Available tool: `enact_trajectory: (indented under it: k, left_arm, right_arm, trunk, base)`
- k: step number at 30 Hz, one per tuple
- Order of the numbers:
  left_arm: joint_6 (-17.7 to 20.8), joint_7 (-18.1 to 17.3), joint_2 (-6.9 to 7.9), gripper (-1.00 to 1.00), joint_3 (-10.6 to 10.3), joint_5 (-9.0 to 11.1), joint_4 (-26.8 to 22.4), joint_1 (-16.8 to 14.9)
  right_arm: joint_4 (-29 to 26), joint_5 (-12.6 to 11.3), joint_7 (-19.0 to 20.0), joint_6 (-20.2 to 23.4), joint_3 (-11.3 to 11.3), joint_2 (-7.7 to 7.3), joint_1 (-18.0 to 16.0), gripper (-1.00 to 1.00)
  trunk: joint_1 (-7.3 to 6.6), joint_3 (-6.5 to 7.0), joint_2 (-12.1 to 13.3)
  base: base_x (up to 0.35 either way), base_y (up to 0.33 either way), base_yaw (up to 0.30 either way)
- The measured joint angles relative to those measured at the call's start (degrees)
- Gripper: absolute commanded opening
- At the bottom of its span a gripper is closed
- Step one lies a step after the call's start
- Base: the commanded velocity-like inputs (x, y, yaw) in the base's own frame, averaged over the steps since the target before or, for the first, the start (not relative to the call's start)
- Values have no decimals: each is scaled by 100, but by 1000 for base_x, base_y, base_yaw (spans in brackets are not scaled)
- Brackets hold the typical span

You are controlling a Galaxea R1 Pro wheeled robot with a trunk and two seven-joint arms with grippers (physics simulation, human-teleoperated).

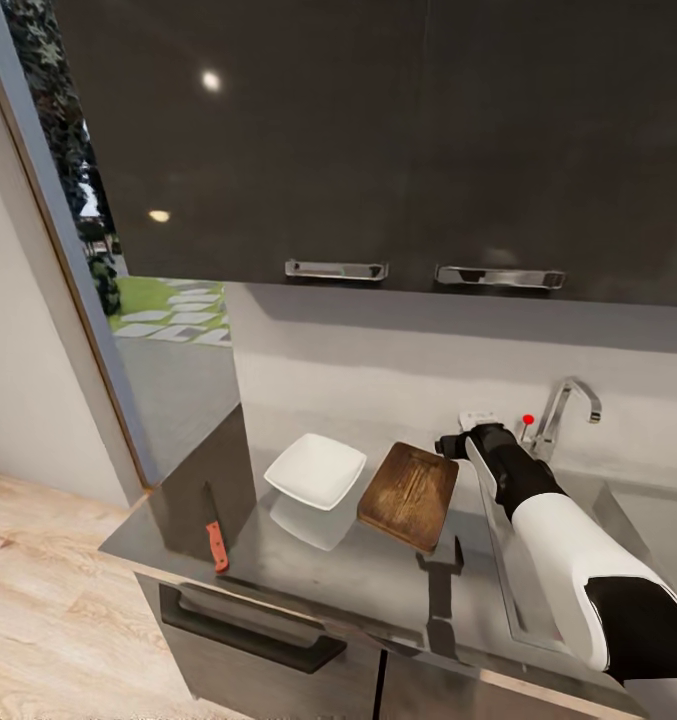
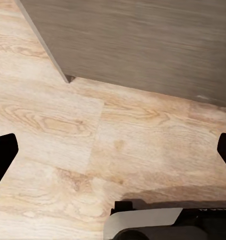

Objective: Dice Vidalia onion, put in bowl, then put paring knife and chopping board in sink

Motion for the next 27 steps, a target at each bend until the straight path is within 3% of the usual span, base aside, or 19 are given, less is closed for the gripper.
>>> enact_trajectory:
  k: [5, 15, 27]
  left_arm:
    - [-461, 24, -1, 100, -6, 6, 13, 131]
    - [-555, 27, 0, 100, -1, 8, 56, 331]
    - [-556, 27, -1, 100, 1, 14, 77, 335]
  right_arm:
    - [-15, 3, 2, 0, 3, -7, 0, 100]
    - [-26, 10, 0, 0, 11, 0, 0, 100]
    - [-35, 10, -4, 0, 11, 0, 0, 100]
  trunk:
    - [0, -31, 0]
    - [-1, -89, 0]
    - [-1, -142, 0]
  base:
    - [0, 0, 0]
    - [12, 0, 0]
    - [198, 0, 0]
